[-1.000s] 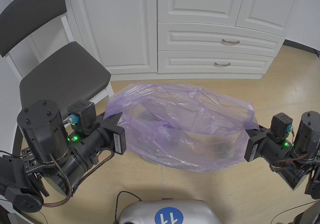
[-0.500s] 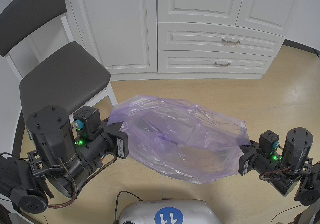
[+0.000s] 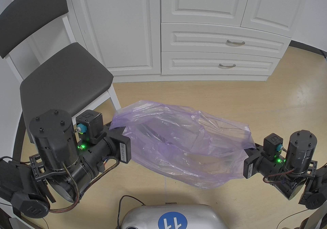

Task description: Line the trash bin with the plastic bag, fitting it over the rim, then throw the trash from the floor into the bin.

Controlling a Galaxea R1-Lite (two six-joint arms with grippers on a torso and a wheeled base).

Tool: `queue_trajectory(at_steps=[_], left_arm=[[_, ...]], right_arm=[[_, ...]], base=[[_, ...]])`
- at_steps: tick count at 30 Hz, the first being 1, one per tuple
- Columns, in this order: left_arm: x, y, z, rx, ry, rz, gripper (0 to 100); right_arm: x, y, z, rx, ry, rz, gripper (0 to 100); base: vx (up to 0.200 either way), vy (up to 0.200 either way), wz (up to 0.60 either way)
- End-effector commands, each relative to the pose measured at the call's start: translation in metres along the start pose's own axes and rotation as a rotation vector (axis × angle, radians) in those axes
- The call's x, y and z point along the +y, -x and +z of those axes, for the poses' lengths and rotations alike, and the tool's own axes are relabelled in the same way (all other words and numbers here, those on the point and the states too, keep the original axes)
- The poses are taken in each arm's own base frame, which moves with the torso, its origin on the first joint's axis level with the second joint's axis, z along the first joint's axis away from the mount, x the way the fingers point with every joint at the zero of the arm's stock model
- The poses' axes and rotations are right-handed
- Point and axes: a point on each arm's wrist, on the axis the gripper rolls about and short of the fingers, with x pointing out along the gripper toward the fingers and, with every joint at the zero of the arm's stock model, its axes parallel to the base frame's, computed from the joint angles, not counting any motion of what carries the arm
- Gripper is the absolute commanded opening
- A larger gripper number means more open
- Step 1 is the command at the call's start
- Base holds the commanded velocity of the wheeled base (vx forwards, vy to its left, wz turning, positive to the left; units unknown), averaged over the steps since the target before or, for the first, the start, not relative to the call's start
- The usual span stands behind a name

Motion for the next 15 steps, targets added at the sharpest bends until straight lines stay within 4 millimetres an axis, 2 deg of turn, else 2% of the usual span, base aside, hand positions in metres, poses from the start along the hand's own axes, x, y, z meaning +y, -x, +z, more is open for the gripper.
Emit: queue_trajectory(at_steps=[1,15], left_arm=[[0.004,-0.001,0.001,-0.002,0.003,0.016,0],[0.019,-0.013,-0.002,-0.004,0.014,0.055,0]], right_arm=[[-0.003,0.0,0.002,-0.007,-0.006,-0.014,0],[-0.023,-0.009,0.005,-0.017,-0.022,-0.1,0]], base=[[0.0,0.0,0.0],[0.0,0.0,0.0]])
